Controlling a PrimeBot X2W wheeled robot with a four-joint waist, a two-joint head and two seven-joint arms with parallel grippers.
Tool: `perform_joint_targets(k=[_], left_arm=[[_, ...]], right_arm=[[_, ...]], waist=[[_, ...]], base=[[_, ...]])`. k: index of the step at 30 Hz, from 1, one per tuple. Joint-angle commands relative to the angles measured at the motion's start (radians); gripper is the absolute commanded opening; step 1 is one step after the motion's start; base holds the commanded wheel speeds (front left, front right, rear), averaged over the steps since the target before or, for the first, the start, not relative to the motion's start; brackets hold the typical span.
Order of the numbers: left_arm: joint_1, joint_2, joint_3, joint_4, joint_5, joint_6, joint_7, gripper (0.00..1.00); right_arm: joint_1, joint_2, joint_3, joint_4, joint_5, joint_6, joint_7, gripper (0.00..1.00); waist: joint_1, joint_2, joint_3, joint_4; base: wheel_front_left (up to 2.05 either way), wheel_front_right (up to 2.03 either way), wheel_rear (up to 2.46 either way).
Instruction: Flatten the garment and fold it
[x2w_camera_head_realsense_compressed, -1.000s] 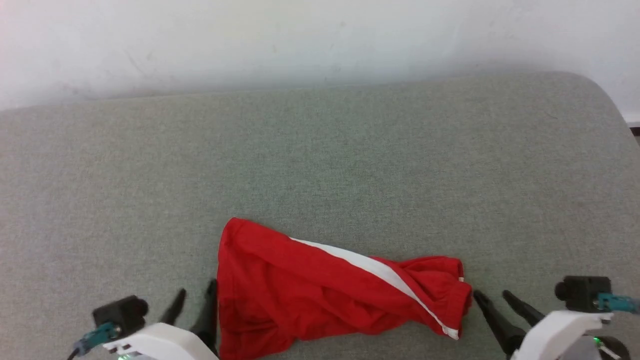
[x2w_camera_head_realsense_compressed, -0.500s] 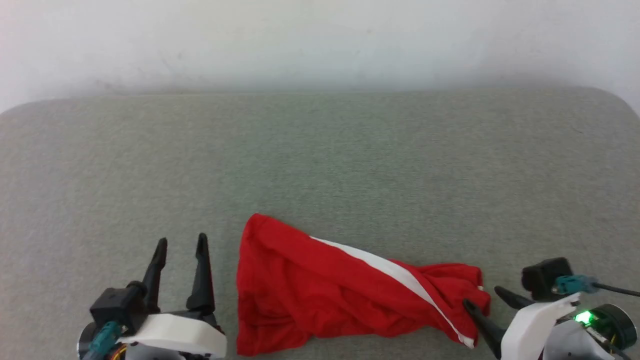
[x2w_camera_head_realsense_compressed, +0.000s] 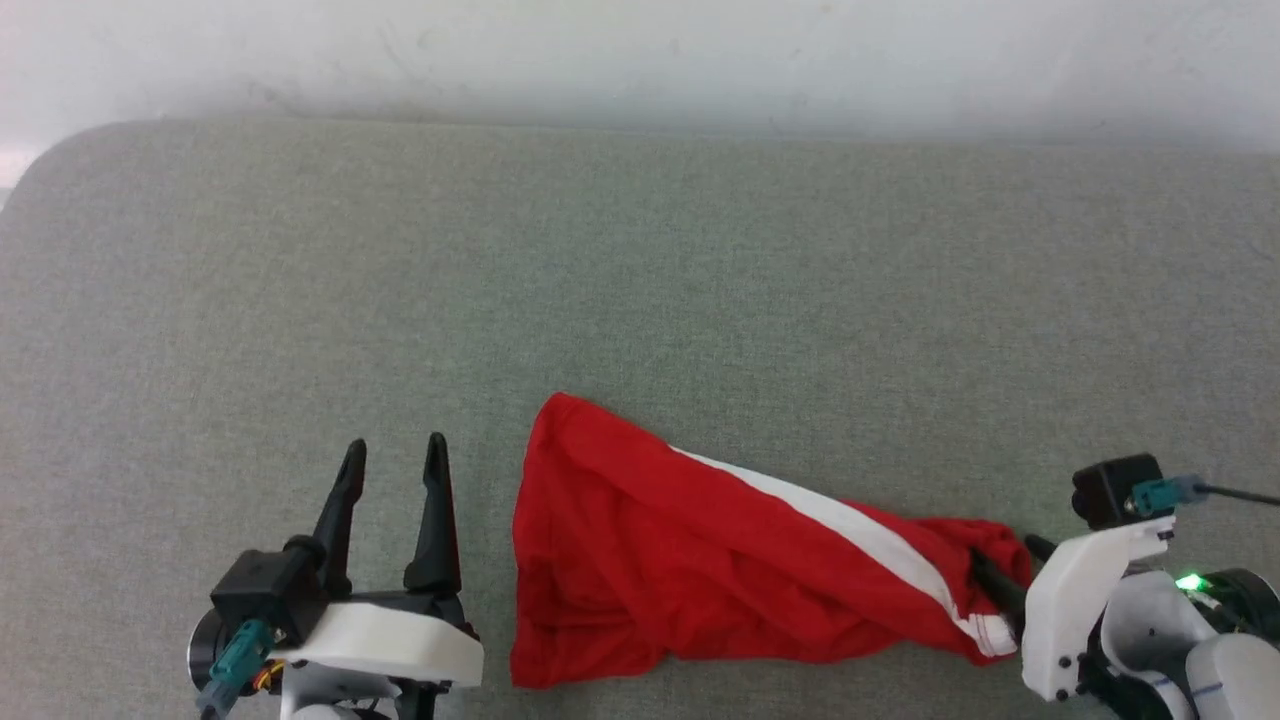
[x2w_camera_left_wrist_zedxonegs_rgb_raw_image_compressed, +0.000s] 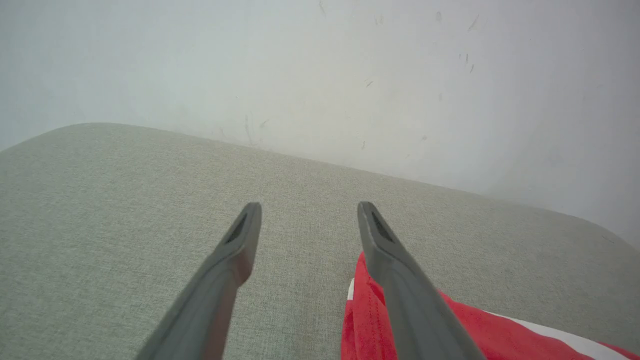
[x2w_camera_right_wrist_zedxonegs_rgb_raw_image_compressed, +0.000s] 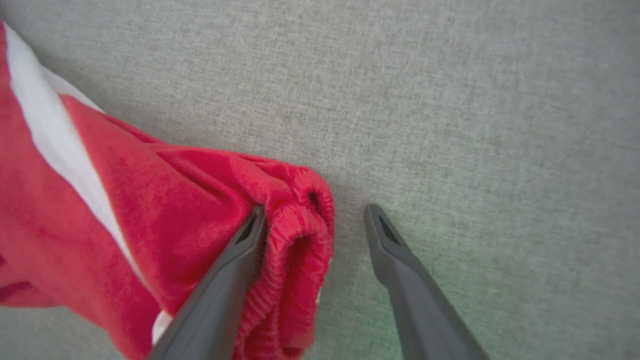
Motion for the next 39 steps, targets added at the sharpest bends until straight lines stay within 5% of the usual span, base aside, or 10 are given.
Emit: perform_joint_targets(k=[1,4,5,6,7,8,16,23,30,39], left_arm=[[-0.020,-0.005,-0.003,0.006,0.004,-0.007,-0.012,1.00],[-0.026,-0.007,-0.008,0.014,0.010,-0.007,-0.018,1.00],[-0.028,-0.007,-0.009,0.015,0.013,-0.007,-0.020,1.00],[-0.029,-0.007,-0.010,0.015,0.017,-0.007,-0.023,1.00],[-0.028,-0.006,-0.010,0.015,0.019,-0.006,-0.025,1.00],[-0.028,-0.005,-0.009,0.014,0.022,-0.004,-0.027,1.00],[-0.014,0.007,-0.002,0.009,0.030,0.004,-0.033,1.00],[-0.004,0.015,-0.005,-0.010,0.033,0.012,-0.025,1.00],[0.002,0.014,-0.017,-0.009,0.029,0.012,-0.018,1.00],[0.002,0.013,-0.034,0.007,0.023,0.005,-0.018,1.00]], right_arm=[[-0.022,0.006,-0.010,0.052,0.019,-0.002,0.001,1.00],[-0.041,0.020,-0.013,0.135,0.070,-0.002,0.037,1.00],[-0.041,0.019,-0.005,0.155,0.082,-0.002,0.061,0.80],[-0.038,0.025,0.001,0.170,0.103,-0.002,0.092,0.44],[-0.034,0.033,0.004,0.180,0.129,-0.002,0.125,0.35],[-0.030,0.036,0.010,0.180,0.146,-0.002,0.150,0.00],[-0.004,0.007,-0.023,0.072,0.217,-0.002,0.168,0.00],[0.022,-0.035,-0.231,-0.015,0.218,-0.002,0.196,0.00],[-0.020,0.067,-0.475,0.038,0.350,-0.002,0.420,0.00],[-0.081,0.198,-0.558,0.030,0.633,-0.002,0.670,0.00]], waist=[[-0.0001,0.0000,0.020,0.011],[-0.0001,0.0000,0.026,0.012],[-0.0001,0.0000,0.025,0.012],[-0.0001,0.0000,0.024,0.011],[-0.0001,0.0000,0.022,0.010],[-0.0001,0.0000,0.019,0.008],[-0.0001,0.0000,-0.017,-0.016],[-0.0001,0.0000,-0.033,-0.034],[-0.0001,0.0000,-0.045,-0.039],[-0.0001,0.0000,-0.067,-0.024]], base=[[0.00,0.00,0.00],[0.00,0.00,0.00],[0.00,0.00,0.00],[0.00,0.00,0.00],[0.00,0.00,0.00],[0.00,0.00,0.00],[0.00,0.00,0.00],[0.00,0.00,0.00],[0.00,0.00,0.00],[0.00,0.00,0.00]])
